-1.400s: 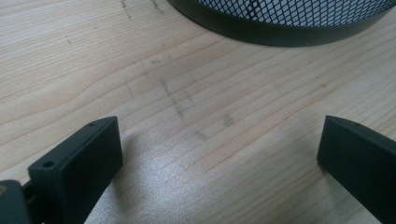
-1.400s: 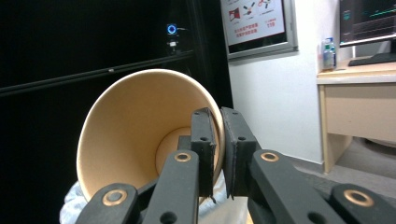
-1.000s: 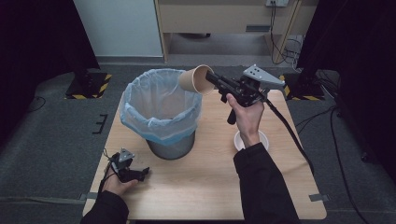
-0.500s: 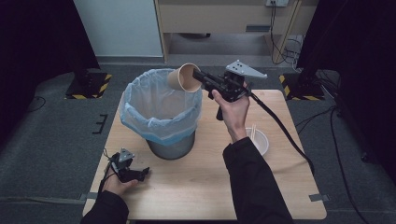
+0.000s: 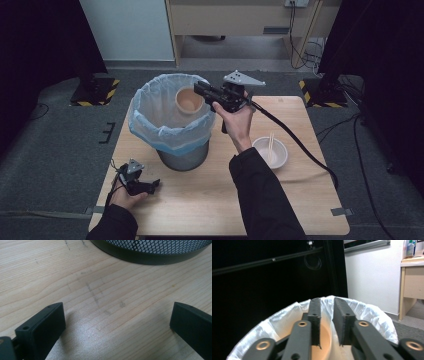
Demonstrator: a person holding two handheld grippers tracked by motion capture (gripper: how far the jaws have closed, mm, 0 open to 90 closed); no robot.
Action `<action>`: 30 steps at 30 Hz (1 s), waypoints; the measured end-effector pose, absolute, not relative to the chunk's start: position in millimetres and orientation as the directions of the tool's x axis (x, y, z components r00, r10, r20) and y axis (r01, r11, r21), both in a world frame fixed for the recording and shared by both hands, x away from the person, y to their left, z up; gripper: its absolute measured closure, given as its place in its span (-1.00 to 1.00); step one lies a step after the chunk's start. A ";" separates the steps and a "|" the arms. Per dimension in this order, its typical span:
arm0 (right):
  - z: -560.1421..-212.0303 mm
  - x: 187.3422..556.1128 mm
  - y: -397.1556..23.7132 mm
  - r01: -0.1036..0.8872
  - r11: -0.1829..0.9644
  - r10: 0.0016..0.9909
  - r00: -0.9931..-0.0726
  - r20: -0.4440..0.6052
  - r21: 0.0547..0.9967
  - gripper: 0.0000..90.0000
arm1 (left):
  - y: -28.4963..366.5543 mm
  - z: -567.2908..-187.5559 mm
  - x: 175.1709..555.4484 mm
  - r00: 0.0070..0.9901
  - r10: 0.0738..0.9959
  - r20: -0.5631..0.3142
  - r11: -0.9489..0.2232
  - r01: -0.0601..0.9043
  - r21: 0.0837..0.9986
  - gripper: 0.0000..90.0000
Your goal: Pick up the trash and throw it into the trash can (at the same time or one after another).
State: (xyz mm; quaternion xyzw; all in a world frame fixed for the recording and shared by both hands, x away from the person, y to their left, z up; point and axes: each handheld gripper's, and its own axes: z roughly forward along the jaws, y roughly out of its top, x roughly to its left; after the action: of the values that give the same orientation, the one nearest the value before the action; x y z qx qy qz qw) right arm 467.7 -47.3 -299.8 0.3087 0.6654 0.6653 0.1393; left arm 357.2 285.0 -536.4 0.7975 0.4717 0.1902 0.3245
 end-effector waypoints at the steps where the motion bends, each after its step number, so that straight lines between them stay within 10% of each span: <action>1: -300.6 467.9 -47.2 0.229 -0.067 0.599 -0.770 0.222 0.971 0.59 | 285.0 -536.4 357.2 0.483 0.876 -0.002 -0.345 0.629 0.696 -1.00; 30: -318.6 408.7 -211.2 0.176 -0.096 0.808 -0.561 0.180 0.980 -0.02 | 284.7 -536.4 357.2 0.481 0.877 -0.001 -0.345 0.630 0.696 -1.00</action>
State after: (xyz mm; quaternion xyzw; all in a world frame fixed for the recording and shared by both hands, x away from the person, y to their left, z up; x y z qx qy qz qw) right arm 408.7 -211.2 -318.6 0.3947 0.6234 0.6261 0.2521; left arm 357.2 284.7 -536.4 0.7975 0.4722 0.1907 0.3236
